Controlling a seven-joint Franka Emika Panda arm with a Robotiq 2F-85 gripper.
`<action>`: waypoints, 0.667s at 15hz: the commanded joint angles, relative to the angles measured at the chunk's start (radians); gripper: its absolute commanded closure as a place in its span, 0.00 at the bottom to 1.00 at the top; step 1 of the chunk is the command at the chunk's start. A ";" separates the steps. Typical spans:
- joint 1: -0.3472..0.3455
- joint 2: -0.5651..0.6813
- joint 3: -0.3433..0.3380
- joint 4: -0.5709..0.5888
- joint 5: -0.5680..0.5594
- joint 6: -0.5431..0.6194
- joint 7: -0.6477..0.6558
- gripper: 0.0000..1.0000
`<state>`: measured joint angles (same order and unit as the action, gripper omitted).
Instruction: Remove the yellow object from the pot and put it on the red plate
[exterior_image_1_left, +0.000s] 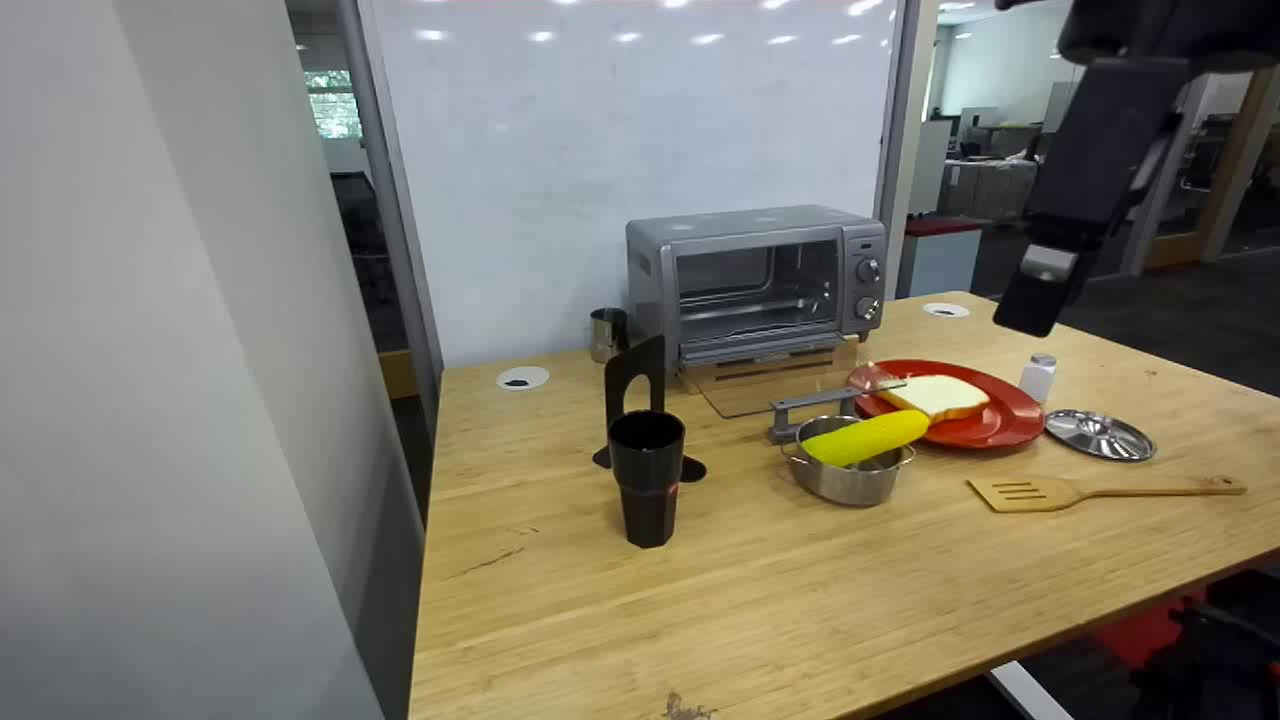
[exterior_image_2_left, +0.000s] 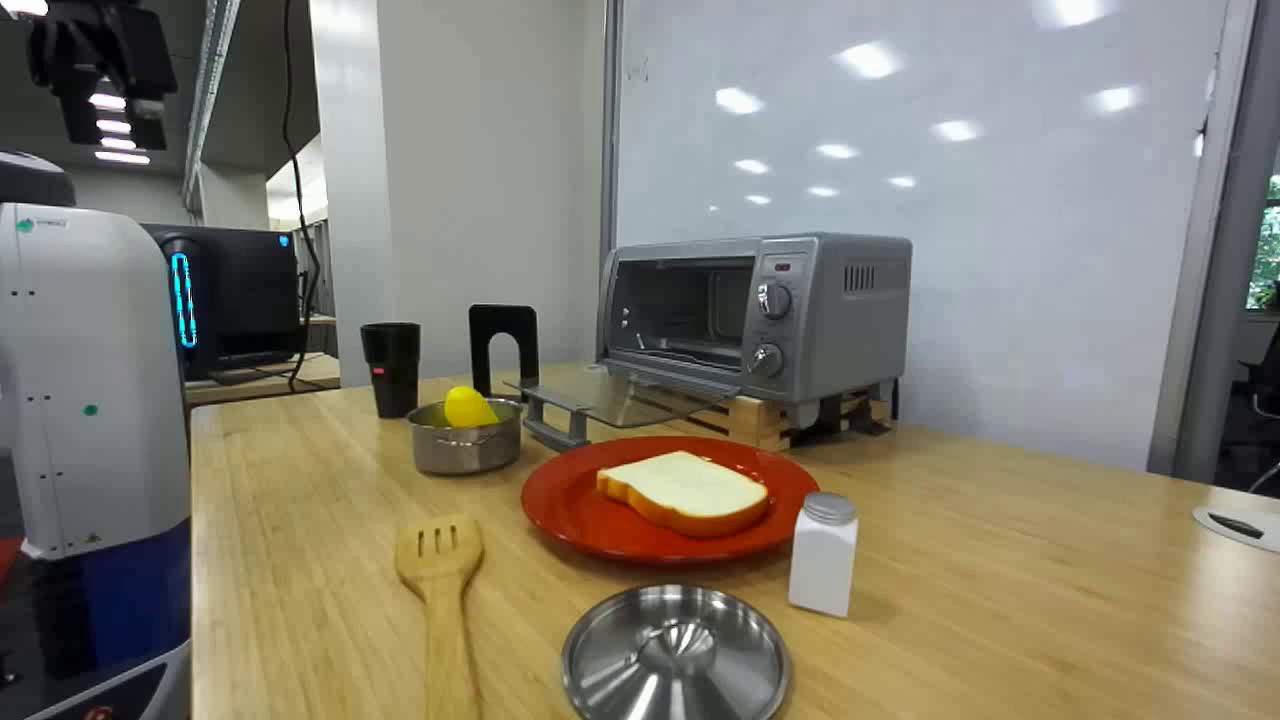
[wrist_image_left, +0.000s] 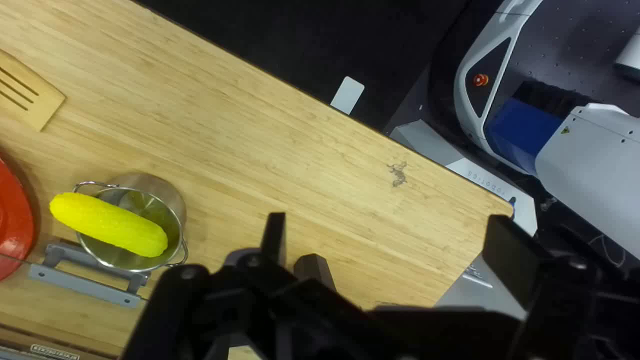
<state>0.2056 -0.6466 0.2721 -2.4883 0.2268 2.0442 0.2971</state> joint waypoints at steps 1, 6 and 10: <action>0.000 0.000 -0.001 0.002 -0.001 -0.003 0.000 0.00; 0.000 0.000 -0.001 0.002 -0.001 -0.003 0.000 0.00; -0.005 0.002 0.000 0.016 -0.016 -0.026 -0.001 0.00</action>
<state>0.2056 -0.6467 0.2721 -2.4883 0.2268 2.0442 0.2971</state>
